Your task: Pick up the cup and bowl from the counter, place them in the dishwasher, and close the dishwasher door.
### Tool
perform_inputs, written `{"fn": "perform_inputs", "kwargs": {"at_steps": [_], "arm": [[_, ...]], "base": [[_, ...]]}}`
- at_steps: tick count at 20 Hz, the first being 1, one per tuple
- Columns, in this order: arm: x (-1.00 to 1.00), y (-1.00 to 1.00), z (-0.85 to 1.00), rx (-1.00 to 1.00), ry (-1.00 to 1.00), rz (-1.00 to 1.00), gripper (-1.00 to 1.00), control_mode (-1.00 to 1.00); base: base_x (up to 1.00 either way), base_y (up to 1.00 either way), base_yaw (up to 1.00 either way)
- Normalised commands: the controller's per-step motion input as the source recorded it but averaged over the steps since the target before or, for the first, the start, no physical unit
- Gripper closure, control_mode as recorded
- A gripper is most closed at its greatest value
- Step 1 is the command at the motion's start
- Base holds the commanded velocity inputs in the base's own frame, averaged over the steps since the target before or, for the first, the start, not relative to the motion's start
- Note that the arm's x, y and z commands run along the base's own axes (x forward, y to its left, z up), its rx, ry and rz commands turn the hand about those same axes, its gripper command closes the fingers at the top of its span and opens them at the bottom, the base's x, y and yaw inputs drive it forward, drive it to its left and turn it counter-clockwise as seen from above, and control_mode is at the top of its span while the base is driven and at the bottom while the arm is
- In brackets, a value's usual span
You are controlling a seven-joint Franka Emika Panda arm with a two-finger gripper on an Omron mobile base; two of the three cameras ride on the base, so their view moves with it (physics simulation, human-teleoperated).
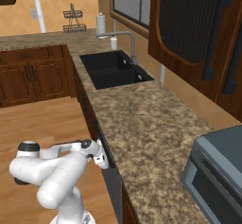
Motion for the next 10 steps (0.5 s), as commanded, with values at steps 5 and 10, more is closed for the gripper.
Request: {"fn": "perform_inputs", "kwargs": {"at_steps": [5, 10], "arm": [[1.00, -1.00, -0.81, -0.22, 0.00, 0.03, -1.00, -1.00], [1.00, -1.00, -0.82, -0.28, 0.03, 0.00, -1.00, -1.00]], "base": [[0.00, 0.00, 0.00], [0.00, 0.00, 0.00]]}}
